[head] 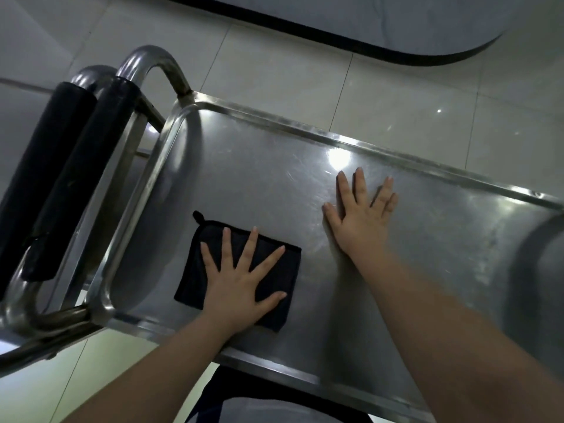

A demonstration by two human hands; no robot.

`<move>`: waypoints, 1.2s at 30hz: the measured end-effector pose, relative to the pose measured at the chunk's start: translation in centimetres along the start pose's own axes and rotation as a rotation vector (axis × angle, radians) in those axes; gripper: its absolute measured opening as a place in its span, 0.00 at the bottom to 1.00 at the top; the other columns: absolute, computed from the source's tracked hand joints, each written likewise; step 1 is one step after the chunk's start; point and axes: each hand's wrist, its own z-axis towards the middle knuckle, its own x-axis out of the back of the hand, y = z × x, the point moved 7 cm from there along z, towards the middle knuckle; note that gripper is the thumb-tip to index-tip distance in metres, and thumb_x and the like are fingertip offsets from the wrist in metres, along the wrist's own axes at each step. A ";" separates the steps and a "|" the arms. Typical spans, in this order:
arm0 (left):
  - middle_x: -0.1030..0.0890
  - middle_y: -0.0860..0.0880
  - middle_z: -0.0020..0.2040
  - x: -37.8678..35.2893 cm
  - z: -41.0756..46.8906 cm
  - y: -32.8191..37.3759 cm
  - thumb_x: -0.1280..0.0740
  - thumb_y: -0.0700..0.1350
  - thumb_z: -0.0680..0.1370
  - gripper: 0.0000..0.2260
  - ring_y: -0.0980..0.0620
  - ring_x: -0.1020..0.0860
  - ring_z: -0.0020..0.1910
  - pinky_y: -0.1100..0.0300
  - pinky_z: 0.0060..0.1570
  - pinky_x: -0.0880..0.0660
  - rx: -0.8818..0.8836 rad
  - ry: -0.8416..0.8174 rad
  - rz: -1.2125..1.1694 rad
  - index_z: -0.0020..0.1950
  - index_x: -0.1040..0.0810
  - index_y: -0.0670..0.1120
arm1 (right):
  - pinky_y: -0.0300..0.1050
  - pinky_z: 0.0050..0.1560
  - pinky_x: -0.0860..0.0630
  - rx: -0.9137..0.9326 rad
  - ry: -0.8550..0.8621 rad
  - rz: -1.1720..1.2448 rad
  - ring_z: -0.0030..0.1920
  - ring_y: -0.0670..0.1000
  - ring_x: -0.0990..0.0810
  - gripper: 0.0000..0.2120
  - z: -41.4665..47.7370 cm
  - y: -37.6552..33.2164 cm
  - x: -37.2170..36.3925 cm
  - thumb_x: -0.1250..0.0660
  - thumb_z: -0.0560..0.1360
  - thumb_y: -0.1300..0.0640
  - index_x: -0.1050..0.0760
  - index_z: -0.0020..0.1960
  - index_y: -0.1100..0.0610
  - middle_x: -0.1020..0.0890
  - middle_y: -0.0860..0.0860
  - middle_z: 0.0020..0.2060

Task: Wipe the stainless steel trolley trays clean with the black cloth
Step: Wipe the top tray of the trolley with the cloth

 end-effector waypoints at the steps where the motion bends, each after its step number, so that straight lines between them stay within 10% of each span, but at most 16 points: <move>1: 0.50 0.46 0.81 0.2 0.8 0.1 0.48 0.75 0.73 0.36 0.29 0.57 0.76 0.21 0.65 0.55 0.003 0.001 0.001 0.78 0.49 0.64 | 0.63 0.71 0.73 -0.015 -0.004 0.009 0.75 0.67 0.69 0.32 0.1 0.2 -0.2 0.56 0.78 0.32 0.61 0.78 0.38 0.61 0.46 0.79; 13: 0.62 0.51 0.80 4.1 23.0 -1.0 0.61 0.78 0.70 0.35 0.34 0.65 0.76 0.25 0.66 0.65 0.062 -0.019 0.025 0.75 0.62 0.69 | 0.64 0.73 0.69 -0.022 0.052 0.024 0.76 0.68 0.63 0.31 0.3 0.4 -0.7 0.56 0.78 0.32 0.60 0.78 0.38 0.58 0.47 0.80; 26: 0.51 0.45 0.81 -1.5 -3.9 0.9 0.51 0.75 0.74 0.35 0.29 0.55 0.76 0.21 0.64 0.55 -0.066 -0.024 0.016 0.78 0.48 0.64 | 0.66 0.73 0.67 -0.038 -0.044 0.025 0.76 0.66 0.67 0.30 0.0 0.2 0.0 0.58 0.79 0.32 0.62 0.78 0.37 0.61 0.46 0.79; 36: 0.61 0.50 0.81 0.9 7.5 -0.6 0.57 0.78 0.71 0.35 0.33 0.66 0.75 0.24 0.64 0.65 0.073 -0.031 0.017 0.75 0.63 0.70 | 0.62 0.75 0.63 -0.080 -0.017 0.071 0.78 0.61 0.60 0.28 -5.5 0.8 -1.3 0.53 0.82 0.40 0.57 0.79 0.41 0.56 0.48 0.80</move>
